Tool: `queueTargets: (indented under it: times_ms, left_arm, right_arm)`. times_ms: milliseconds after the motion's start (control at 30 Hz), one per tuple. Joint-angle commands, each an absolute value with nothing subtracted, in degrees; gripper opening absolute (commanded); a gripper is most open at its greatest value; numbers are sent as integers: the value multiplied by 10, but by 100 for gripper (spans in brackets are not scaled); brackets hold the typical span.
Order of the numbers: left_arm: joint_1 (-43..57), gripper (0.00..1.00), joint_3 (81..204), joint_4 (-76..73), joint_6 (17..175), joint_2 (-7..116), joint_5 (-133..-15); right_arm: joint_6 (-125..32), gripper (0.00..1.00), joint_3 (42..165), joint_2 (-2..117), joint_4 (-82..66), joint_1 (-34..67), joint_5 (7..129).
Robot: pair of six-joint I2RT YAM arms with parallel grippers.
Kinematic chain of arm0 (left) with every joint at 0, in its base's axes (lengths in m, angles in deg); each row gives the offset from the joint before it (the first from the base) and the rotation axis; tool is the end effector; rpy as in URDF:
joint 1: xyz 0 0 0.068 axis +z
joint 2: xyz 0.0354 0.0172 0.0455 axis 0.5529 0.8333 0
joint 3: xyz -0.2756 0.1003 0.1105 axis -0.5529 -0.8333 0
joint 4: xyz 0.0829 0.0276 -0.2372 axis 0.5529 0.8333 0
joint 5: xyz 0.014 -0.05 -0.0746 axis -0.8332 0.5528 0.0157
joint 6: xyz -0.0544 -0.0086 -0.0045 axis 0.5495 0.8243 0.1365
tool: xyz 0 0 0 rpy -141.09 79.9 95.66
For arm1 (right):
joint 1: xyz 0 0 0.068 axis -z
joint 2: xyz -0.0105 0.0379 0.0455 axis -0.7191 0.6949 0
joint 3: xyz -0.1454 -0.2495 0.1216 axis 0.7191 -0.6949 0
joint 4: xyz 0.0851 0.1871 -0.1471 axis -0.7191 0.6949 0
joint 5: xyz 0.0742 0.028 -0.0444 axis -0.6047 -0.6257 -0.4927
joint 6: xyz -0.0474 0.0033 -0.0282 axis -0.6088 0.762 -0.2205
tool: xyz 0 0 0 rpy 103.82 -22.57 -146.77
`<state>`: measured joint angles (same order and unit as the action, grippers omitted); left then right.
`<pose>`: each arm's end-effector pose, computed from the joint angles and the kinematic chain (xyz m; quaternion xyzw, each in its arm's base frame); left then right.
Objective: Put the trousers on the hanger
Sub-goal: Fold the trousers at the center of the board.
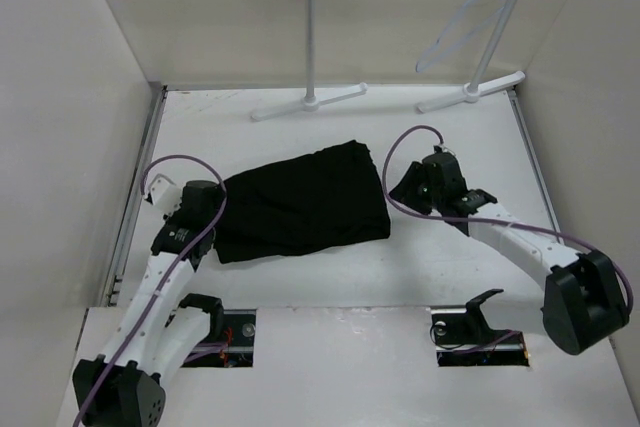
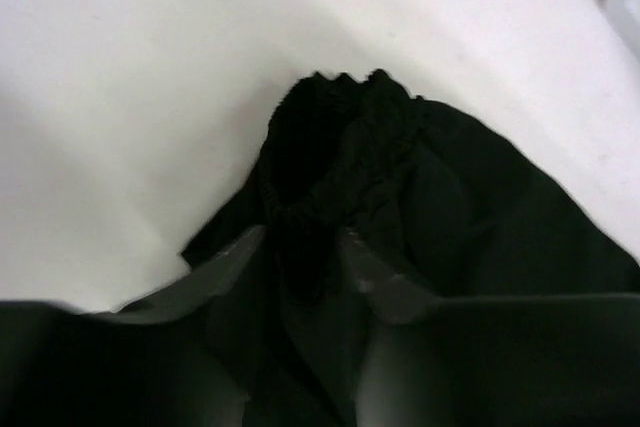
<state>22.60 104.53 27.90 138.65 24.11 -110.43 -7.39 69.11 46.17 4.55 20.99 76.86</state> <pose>0.1327 -0.0075 0.2779 -0.4200 0.7727 -0.0418 0.4742 0.2106 0.0971 0.2653 0.1730 0.8973 0.2261 0.3374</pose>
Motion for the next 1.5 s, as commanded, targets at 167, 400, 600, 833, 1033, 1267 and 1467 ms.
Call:
queueTargets:
  times_ms: [167, 400, 600, 833, 1033, 1267, 1467]
  left_arm:
    - [308, 56, 1126, 351, 1340, 182, -1113]
    - [93, 55, 1309, 230, 1291, 456, -1037]
    - [-15, 61, 1573, 217, 1205, 753, -939]
    - [-65, 60, 1752, 239, 1208, 939, -823]
    - [-69, 56, 1770, 221, 1242, 1005, -777]
    - [-39, 55, 1769, 194, 1266, 1052, -810]
    - [-39, 54, 1706, 145, 1283, 1019, -798]
  right_arm:
    - [-119, 33, 789, 539, 3, 193, 729]
    - [-117, 47, 734, 530, 12, 176, 742]
    - [-124, 56, 718, 527, 18, 156, 738]
    - [-130, 25, 704, 542, 19, 156, 750]
    - [-117, 14, 661, 526, 25, 154, 764]
    - [-74, 9, 608, 518, 13, 154, 768]
    - [-90, 44, 646, 424, 57, 136, 787]
